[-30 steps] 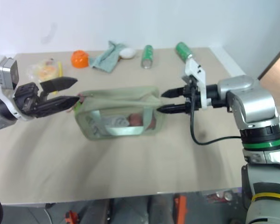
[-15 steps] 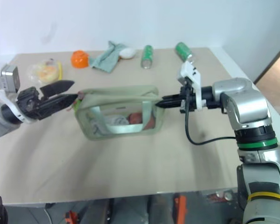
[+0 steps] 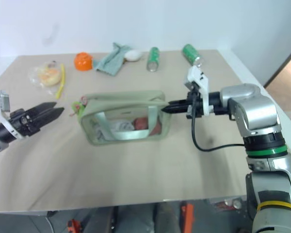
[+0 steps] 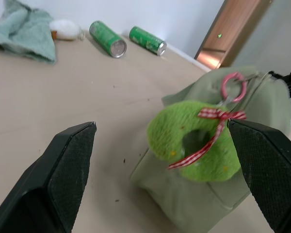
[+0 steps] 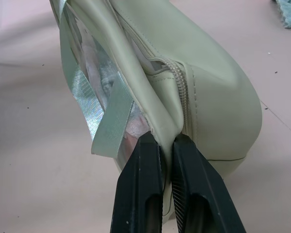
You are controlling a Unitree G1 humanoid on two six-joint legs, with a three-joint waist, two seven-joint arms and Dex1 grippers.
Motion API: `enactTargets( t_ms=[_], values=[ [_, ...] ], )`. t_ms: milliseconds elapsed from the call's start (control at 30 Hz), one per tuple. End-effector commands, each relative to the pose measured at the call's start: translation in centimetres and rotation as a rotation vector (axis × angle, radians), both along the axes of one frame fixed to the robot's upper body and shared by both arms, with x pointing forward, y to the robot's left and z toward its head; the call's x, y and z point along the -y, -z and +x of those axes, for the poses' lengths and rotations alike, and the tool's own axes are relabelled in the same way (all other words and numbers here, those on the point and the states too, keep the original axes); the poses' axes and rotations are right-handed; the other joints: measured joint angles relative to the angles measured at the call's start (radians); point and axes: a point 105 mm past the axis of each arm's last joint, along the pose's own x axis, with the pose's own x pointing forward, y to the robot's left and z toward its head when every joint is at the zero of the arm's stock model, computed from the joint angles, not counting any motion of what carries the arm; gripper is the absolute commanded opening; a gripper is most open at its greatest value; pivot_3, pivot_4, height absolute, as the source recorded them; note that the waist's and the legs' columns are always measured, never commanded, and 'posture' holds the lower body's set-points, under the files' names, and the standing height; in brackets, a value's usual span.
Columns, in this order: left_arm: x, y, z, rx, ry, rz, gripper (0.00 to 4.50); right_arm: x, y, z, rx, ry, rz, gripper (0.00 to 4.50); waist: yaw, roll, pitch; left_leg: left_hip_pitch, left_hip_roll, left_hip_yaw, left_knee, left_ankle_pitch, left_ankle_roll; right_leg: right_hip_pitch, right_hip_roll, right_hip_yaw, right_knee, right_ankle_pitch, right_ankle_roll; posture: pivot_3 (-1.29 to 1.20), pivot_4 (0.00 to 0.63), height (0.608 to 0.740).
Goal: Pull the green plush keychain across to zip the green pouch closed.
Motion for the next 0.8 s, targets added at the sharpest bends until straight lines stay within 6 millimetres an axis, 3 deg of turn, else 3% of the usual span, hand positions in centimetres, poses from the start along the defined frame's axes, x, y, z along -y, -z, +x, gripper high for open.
enactTargets(
  t_ms=[33,367,600,767,800],
  values=[
    [0.4,0.2,0.8,0.013,0.005,0.028,4.50,-0.3,-0.9,-0.3,0.040,-0.010,0.016,0.27,0.000,0.000,0.000,0.000,0.000,0.000,0.000,0.000,0.000,0.000,0.000,0.000,0.000,0.000,0.000,0.00,0.150,0.740],
    [2.4,0.3,2.6,0.005,0.064,0.033,4.50,0.0,-1.0,-0.5,0.054,0.010,0.023,0.27,0.000,0.000,0.000,0.000,0.001,0.000,0.000,0.000,0.000,0.000,0.002,0.000,0.000,0.001,-0.001,0.00,0.150,0.740],
    [4.0,-0.3,2.9,0.034,0.112,0.017,2.33,0.0,-1.0,-0.5,0.058,0.019,0.031,0.23,-0.001,0.000,0.000,0.000,0.002,0.000,0.000,0.000,0.000,0.000,0.002,0.000,0.000,0.001,-0.001,0.00,0.150,0.740],
    [3.6,-1.1,3.2,0.068,0.089,0.034,0.63,0.0,-0.9,-0.5,0.057,0.019,0.035,0.23,0.000,0.000,0.000,0.000,0.002,0.000,0.000,0.000,0.000,0.000,0.002,0.000,0.000,0.001,-0.001,0.00,0.150,0.740],
    [3.4,-1.3,3.2,0.076,0.079,0.038,0.63,-0.1,-0.9,-0.5,0.056,0.019,0.036,0.23,0.000,0.000,0.000,0.000,0.002,0.000,0.000,0.000,0.000,0.000,0.002,0.000,0.000,0.001,-0.001,0.00,0.150,0.740]
  ],
)
